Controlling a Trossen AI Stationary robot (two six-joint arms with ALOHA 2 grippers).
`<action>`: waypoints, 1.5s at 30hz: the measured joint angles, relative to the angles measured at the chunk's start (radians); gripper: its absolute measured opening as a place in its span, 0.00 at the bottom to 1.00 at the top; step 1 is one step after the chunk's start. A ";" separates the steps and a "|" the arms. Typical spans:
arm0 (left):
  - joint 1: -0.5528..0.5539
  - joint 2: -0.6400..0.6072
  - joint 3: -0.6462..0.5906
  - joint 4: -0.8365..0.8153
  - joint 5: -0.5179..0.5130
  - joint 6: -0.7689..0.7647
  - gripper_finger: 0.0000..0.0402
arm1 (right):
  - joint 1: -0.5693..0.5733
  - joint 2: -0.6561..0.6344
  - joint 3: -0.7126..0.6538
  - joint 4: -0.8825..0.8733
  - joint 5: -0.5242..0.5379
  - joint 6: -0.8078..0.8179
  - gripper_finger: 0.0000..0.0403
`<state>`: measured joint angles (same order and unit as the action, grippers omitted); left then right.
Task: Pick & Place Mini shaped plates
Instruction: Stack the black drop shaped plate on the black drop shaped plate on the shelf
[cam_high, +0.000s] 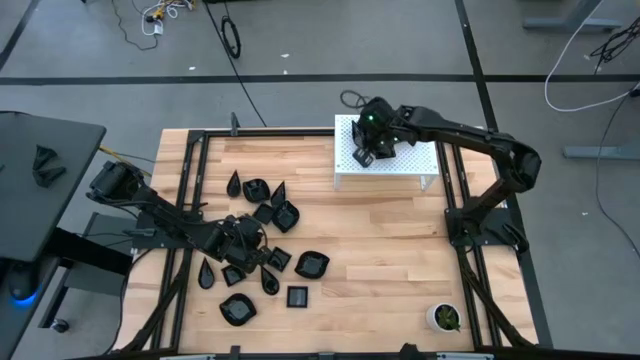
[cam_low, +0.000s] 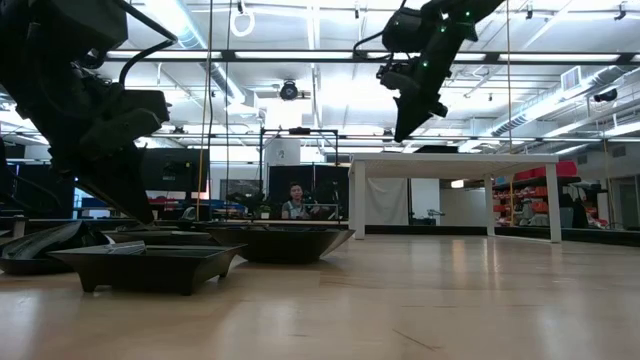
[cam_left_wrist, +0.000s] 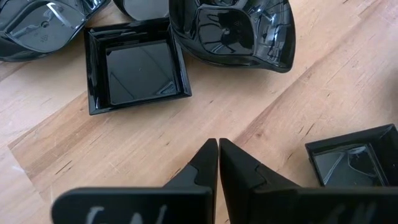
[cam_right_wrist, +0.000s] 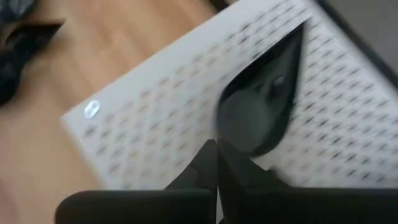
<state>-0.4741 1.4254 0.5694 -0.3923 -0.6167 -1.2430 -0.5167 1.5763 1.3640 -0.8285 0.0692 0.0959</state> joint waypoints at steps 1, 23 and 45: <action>0.000 0.000 0.000 0.000 0.000 0.000 0.05 | 0.005 0.006 0.000 -0.003 0.000 0.000 0.01; 0.000 0.000 0.000 0.004 -0.008 0.001 0.05 | 0.003 0.038 0.000 -0.017 0.057 0.025 0.01; 0.000 0.000 0.000 0.004 -0.008 0.001 0.05 | 0.000 0.040 0.000 0.005 0.072 0.021 0.01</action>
<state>-0.4740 1.4254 0.5694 -0.3885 -0.6247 -1.2423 -0.5171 1.6165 1.3643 -0.8230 0.1417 0.1165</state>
